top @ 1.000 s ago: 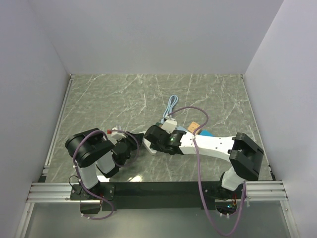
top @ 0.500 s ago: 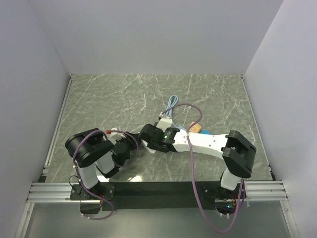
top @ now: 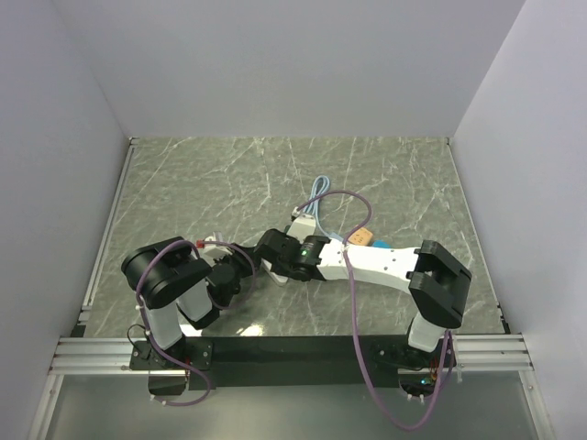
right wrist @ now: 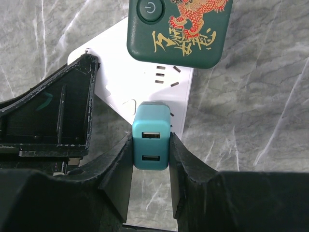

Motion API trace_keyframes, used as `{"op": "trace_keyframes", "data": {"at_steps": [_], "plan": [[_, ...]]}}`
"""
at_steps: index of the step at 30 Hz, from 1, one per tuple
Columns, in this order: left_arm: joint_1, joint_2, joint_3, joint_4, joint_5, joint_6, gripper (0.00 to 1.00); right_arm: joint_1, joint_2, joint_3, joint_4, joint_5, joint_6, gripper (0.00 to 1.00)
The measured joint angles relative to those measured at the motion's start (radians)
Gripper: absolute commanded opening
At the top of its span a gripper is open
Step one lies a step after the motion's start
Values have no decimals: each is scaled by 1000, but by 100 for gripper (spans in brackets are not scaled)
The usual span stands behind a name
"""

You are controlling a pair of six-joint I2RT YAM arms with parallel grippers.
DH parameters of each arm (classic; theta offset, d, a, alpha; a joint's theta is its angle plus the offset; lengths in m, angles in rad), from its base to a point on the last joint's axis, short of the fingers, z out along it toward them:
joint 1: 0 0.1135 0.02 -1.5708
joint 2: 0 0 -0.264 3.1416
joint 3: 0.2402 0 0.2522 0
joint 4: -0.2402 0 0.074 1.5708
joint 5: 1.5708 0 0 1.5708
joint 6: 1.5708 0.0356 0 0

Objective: Insert the plug

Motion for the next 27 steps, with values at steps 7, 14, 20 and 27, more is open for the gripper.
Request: {"op": "trace_keyframes", "data": {"at_steps": [7, 14, 20, 27], "plan": [[0, 2, 0, 3, 0, 1, 0, 0, 18, 1, 1, -1, 0, 0], [4, 5, 0, 5, -5, 2, 0, 4, 25, -1, 17, -1, 0, 0], [8, 6, 0, 6, -19, 2, 0, 9, 40, -4, 43, -3, 4, 0], [11, 7, -1, 8, -28, 3, 0, 13, 58, -5, 67, 8, 12, 0]]}}
